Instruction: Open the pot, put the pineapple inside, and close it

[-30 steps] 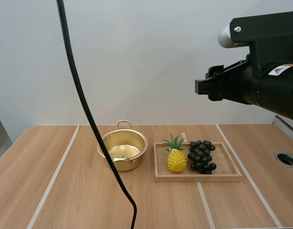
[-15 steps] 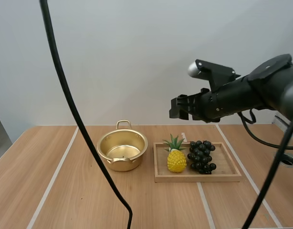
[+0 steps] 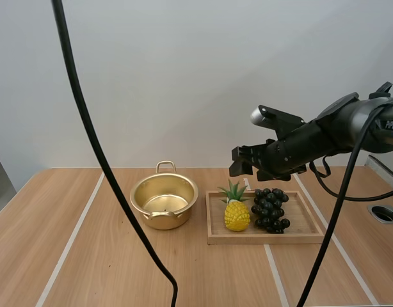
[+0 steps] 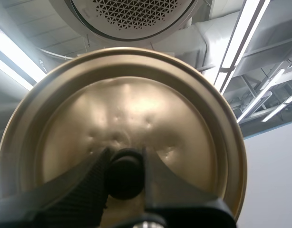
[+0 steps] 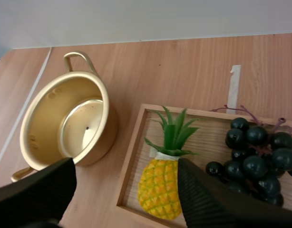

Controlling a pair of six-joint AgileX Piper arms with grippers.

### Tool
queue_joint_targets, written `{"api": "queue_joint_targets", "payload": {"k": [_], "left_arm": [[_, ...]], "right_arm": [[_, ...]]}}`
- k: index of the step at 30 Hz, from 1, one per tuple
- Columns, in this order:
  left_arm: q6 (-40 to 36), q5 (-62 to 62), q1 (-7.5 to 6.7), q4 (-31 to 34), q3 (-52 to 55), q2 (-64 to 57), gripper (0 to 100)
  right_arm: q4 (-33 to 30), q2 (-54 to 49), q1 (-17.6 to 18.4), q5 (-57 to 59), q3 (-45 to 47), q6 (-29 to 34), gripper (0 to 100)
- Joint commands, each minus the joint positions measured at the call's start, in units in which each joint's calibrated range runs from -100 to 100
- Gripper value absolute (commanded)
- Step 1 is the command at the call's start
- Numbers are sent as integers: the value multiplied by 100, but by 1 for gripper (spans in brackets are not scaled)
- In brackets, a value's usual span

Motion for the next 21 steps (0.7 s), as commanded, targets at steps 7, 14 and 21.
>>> {"api": "queue_joint_targets", "payload": {"k": [7,14,21], "left_arm": [[-31,-56,-9,100,-9,23,0],[-31,-56,-9,100,-9,23,0],[-31,-56,-9,100,-9,23,0]], "right_arm": [[-542,410,126,88,-27,-523,100],[-1144,717,644,-311,-27,6,100],[-2996,921,1253,-1288,-27,1367,100]]}}
